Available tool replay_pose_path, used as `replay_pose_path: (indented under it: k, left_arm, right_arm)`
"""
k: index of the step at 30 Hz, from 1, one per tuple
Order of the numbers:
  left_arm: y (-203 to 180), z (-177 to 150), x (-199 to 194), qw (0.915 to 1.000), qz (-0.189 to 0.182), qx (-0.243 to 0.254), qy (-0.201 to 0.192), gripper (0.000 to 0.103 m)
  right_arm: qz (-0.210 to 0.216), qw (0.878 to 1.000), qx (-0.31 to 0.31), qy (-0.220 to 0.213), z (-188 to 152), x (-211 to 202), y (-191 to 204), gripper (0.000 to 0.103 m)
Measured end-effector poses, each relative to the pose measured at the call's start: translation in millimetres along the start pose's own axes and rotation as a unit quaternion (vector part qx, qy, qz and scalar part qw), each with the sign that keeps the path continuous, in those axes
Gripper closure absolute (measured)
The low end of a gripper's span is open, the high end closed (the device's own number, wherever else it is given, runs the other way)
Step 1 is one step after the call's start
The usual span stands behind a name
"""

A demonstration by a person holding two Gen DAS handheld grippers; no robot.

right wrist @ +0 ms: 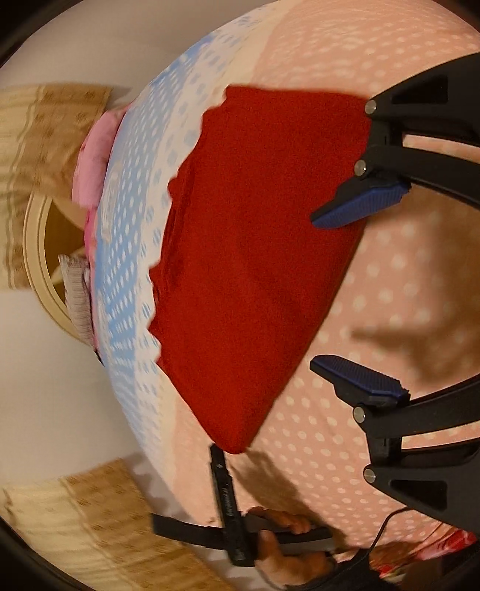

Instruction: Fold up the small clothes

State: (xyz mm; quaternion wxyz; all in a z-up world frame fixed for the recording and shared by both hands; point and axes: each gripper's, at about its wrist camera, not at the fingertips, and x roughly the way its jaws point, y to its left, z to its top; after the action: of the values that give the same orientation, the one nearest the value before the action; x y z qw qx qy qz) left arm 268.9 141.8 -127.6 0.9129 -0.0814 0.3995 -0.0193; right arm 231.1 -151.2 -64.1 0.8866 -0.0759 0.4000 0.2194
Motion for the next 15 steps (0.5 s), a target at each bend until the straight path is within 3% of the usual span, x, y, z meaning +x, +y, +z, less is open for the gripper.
replay_pose_path:
  k: [7,15]
  left_arm:
    - [1.3,1.7,1.8,1.0,-0.003,-0.002,0.005,0.035]
    - [11.0,23.7,7.1,0.9965,-0.068,-0.048,0.002,0.035]
  right_arm:
    - [-0.003,0.997,-0.083,0.001,18.1,19.2,44.4,0.031]
    - [-0.018,0.985,-0.172,-0.016,33.4,35.8,104.7,0.031]
